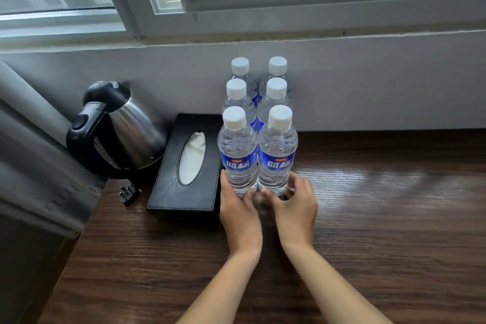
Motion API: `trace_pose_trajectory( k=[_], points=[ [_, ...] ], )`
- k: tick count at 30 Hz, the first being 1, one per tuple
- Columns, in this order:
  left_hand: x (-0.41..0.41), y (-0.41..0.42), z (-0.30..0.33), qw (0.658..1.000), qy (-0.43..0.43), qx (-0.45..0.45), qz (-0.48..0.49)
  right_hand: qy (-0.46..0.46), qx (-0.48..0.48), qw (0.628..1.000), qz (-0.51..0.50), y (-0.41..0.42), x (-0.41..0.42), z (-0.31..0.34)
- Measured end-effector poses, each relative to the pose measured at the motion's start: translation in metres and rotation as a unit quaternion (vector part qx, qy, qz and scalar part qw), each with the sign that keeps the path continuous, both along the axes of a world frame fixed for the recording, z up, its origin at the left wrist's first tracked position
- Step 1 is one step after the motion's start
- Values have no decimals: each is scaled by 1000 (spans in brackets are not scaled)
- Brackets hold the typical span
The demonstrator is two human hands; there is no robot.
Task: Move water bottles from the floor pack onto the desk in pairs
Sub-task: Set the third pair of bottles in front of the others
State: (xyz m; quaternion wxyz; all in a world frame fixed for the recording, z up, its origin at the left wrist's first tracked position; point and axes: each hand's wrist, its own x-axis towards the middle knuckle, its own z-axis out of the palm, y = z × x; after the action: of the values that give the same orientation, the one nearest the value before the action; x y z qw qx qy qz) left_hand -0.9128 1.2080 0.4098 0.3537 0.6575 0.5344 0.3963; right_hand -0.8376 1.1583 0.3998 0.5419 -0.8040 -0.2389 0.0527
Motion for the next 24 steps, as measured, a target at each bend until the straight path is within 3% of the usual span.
trace_pose_trajectory(
  k=[10, 19, 24],
  points=[
    [-6, -3, 5, 999, 22, 19, -31, 0, -11, 1000, 12, -1, -2, 3],
    [-10, -11, 17, 997, 54, 9, -57, 56, -16, 998, 33, -5, -3, 5],
    [-18, -18, 21, 994, 72, 66, -57, 76, -13, 996, 43, -11, -5, 5]
  ],
)
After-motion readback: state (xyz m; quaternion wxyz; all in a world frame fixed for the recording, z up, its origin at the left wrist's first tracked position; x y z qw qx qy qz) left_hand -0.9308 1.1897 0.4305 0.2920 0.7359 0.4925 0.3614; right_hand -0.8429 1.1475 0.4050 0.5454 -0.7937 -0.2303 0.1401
